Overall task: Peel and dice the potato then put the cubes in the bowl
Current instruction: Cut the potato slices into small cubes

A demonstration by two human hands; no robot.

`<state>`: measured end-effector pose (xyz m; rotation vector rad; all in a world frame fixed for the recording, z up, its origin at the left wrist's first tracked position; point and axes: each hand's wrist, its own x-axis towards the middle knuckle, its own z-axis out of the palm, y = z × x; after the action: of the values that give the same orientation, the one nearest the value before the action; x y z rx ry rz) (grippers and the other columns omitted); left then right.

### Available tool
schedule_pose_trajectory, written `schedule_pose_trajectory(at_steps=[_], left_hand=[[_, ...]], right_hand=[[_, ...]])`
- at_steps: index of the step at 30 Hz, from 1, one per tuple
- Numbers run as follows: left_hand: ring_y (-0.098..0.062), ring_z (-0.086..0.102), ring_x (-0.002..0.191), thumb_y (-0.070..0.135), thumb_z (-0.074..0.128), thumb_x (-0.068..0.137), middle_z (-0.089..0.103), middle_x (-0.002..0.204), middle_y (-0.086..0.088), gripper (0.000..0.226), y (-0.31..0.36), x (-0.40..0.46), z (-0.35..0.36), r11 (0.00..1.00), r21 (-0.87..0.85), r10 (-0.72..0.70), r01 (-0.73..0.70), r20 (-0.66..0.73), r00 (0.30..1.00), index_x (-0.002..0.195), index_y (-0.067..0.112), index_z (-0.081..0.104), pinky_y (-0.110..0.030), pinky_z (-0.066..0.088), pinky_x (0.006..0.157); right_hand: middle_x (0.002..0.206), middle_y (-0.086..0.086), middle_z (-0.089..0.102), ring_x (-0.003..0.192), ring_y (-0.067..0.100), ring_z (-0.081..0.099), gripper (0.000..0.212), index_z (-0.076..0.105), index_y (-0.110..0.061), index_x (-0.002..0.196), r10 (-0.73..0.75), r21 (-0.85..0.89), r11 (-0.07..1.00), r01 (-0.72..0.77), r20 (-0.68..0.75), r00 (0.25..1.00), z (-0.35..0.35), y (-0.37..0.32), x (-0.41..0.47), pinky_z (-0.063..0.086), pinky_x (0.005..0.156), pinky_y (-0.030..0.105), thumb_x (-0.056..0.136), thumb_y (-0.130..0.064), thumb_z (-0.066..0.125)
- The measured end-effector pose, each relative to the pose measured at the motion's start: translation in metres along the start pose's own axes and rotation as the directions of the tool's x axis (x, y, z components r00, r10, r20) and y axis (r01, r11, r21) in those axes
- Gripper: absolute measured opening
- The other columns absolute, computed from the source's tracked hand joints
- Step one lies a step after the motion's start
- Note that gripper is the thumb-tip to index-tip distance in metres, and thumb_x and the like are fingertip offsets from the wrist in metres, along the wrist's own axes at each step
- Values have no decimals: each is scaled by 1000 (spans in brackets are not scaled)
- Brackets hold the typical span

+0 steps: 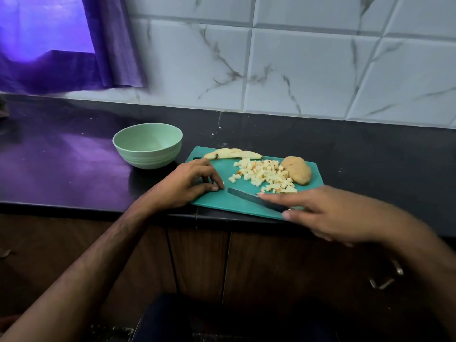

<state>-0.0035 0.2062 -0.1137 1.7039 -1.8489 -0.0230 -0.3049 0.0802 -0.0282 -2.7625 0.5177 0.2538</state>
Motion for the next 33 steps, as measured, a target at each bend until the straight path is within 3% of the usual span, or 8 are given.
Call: schedule_pose_trajectory(at_steps=[6, 9, 13, 17, 23, 28, 31, 33], left_hand=[[-8, 65, 88, 19, 82, 85, 70, 90, 11, 41, 5, 9, -2, 990, -35, -136, 136, -19, 990, 124, 29, 70, -14, 46, 77], [-3, 63, 79, 27, 85, 82, 70, 82, 11, 40, 10, 26, -6, 968, 22, -251, 250, 82, 965, 119, 29, 73, -22, 49, 78], [6, 61, 74, 33, 87, 79, 71, 78, 11, 36, 16, 43, -7, 928, 55, -373, 369, 176, 911, 113, 30, 75, -10, 42, 72], [2, 60, 76, 31, 86, 80, 71, 80, 7, 35, 23, 58, -1, 919, 72, -395, 388, 165, 904, 113, 24, 76, -6, 42, 70], [-2, 64, 80, 25, 87, 80, 74, 88, 7, 38, 34, 75, 10, 916, 33, -400, 400, 162, 902, 115, 20, 74, -25, 51, 85], [-16, 76, 80, 9, 72, 93, 76, 96, 0, 26, 38, 80, 9, 850, -386, -389, 359, 0, 921, 119, 14, 68, -27, 56, 66], [-9, 71, 86, 7, 64, 96, 72, 103, 3, 22, 24, 97, 7, 947, -130, -315, 295, -192, 929, 114, 18, 71, -23, 55, 74], [-10, 66, 97, 11, 61, 96, 70, 110, 8, 25, 16, 112, 8, 951, 148, -250, 272, -148, 957, 115, 23, 70, -35, 54, 90]], right_hand=[[56, 10, 43, 33, 17, 34, 46, 46, -51, 146, 41, 671, 703, 236, -369, 928, 5, 44, 26, 33, 33, 19, 108, -26, 46], [56, 8, 40, 34, 13, 33, 47, 48, -44, 148, 194, 769, 523, 367, -527, 828, 16, 44, 55, 29, 32, 17, 109, -18, 45], [58, 6, 41, 41, 11, 35, 49, 48, -41, 149, 323, 802, 391, 452, -580, 748, 28, 43, 74, 31, 32, 19, 108, -15, 48], [59, 6, 42, 43, 12, 37, 48, 49, -42, 148, 326, 813, 367, 452, -568, 756, 32, 47, 77, 32, 33, 20, 107, -16, 48], [57, 5, 44, 43, 14, 36, 49, 47, -40, 149, 313, 827, 355, 436, -544, 778, 33, 48, 78, 33, 33, 22, 107, -16, 49], [57, 6, 44, 43, 14, 35, 49, 48, -41, 149, 306, 827, 359, 432, -542, 783, 32, 48, 78, 34, 33, 21, 107, -16, 49], [57, 5, 44, 41, 11, 36, 49, 46, -39, 150, 301, 830, 358, 428, -536, 788, 32, 48, 78, 33, 32, 21, 107, -16, 48], [57, 5, 44, 39, 9, 37, 49, 46, -38, 151, 306, 832, 356, 425, -534, 788, 32, 47, 78, 33, 32, 21, 107, -16, 48]])
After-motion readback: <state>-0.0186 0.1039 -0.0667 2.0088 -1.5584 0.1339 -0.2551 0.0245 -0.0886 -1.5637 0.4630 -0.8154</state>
